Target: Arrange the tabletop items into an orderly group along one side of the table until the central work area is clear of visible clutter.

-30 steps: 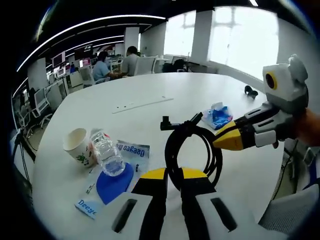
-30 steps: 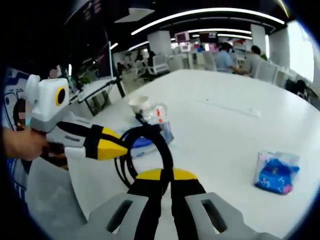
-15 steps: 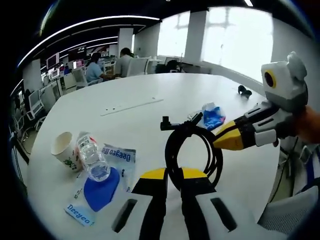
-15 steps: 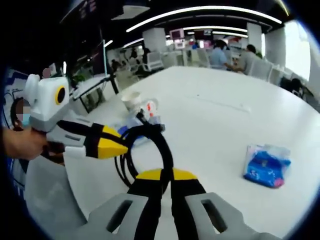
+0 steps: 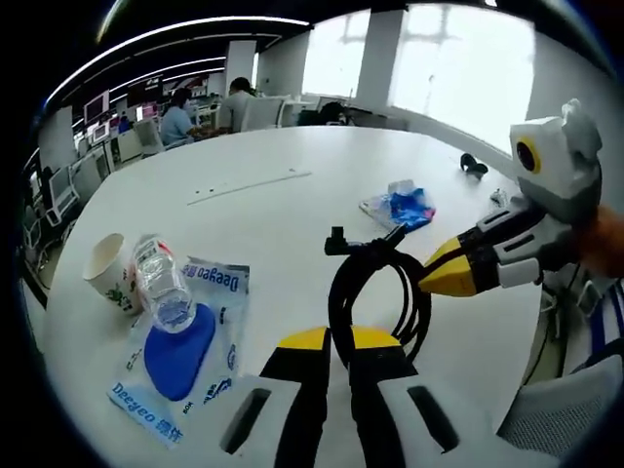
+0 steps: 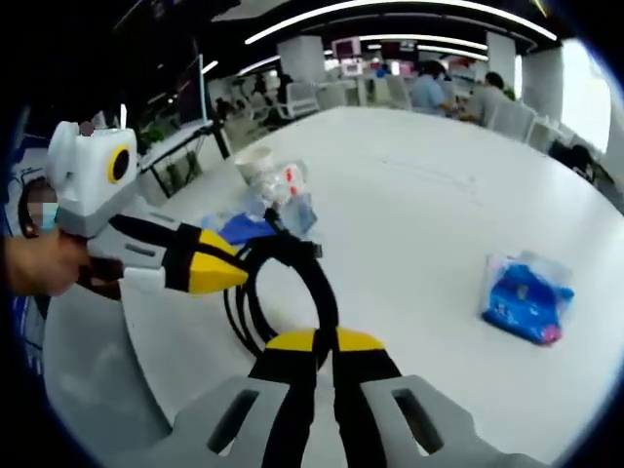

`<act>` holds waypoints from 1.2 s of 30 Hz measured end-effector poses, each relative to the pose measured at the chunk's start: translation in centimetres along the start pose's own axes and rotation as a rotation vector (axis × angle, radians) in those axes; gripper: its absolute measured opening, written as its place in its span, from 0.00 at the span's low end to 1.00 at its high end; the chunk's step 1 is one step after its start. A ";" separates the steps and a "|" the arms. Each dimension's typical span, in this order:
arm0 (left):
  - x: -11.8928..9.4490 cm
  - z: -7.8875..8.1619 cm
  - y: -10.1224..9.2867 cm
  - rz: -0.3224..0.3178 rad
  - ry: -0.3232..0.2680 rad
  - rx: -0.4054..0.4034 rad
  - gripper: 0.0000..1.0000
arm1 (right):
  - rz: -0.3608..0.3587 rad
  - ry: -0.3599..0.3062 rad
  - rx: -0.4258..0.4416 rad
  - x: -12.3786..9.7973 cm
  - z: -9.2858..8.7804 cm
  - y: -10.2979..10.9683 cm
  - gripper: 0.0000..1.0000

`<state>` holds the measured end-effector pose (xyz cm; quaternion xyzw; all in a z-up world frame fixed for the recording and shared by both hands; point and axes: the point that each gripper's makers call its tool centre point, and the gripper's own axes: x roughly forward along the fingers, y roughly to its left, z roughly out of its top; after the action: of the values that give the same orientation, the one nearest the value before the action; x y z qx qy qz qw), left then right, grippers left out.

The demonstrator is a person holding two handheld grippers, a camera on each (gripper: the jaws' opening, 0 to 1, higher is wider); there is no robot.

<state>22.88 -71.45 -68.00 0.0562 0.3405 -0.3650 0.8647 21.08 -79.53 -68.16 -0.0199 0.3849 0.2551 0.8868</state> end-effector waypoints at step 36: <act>2.3 -4.3 -0.2 -0.043 0.130 -0.026 0.07 | 0.032 0.086 0.040 2.6 -4.5 0.0 0.03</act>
<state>21.53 -71.52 -72.67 0.0613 0.4017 -0.3745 0.8335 19.58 -79.40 -73.12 -0.0069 0.4280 0.2602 0.8655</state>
